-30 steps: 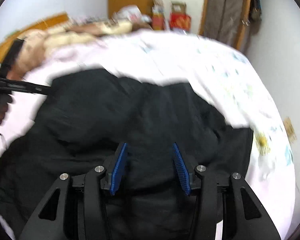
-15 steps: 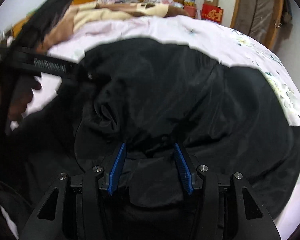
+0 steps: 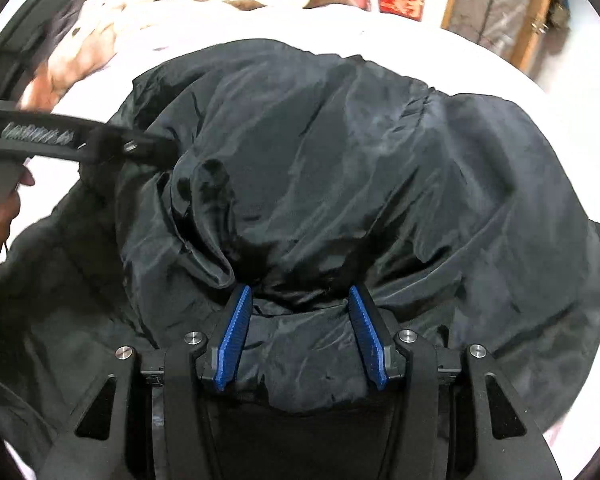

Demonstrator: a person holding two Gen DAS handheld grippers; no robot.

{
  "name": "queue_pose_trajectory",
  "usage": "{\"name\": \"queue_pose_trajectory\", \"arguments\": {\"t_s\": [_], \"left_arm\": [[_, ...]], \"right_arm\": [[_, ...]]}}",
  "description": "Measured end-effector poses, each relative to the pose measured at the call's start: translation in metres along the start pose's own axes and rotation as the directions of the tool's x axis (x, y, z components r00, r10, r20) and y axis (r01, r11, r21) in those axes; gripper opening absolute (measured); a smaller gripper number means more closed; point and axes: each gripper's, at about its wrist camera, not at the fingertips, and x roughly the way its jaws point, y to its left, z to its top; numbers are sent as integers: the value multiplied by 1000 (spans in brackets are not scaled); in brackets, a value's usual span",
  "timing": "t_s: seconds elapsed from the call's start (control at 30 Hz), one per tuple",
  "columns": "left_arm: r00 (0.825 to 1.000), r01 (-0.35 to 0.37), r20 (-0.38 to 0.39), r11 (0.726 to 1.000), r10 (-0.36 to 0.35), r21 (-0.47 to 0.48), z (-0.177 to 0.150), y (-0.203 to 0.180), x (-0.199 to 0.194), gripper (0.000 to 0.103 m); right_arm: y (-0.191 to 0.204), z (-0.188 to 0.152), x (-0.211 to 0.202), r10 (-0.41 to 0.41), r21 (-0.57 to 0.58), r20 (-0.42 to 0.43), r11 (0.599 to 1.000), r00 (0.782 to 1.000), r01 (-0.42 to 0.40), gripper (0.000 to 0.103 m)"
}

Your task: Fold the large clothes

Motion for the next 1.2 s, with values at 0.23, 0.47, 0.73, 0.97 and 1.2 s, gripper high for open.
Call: {"name": "queue_pose_trajectory", "arguments": {"t_s": [0.23,0.47,0.73,0.97,1.2], "left_arm": [[997,-33,69,999,32,16,-32,-6,-65,73],[993,-42,116,998,36,52,-69,-13,-130,73],[986,-96,143,992,84,87,-108,-13,-167,73],[988,-106,118,993,100,46,-166,9,-186,73],[988,-135,78,990,132,27,-212,28,-192,73]], "right_arm": [[10,-3,-74,-52,61,110,997,993,45,59],[31,-18,-146,-108,120,206,989,973,84,64],[42,-56,-203,-180,173,261,975,948,138,64],[52,-90,-226,-244,201,255,960,936,195,64],[57,-144,-239,-268,263,218,942,939,207,71]]}}
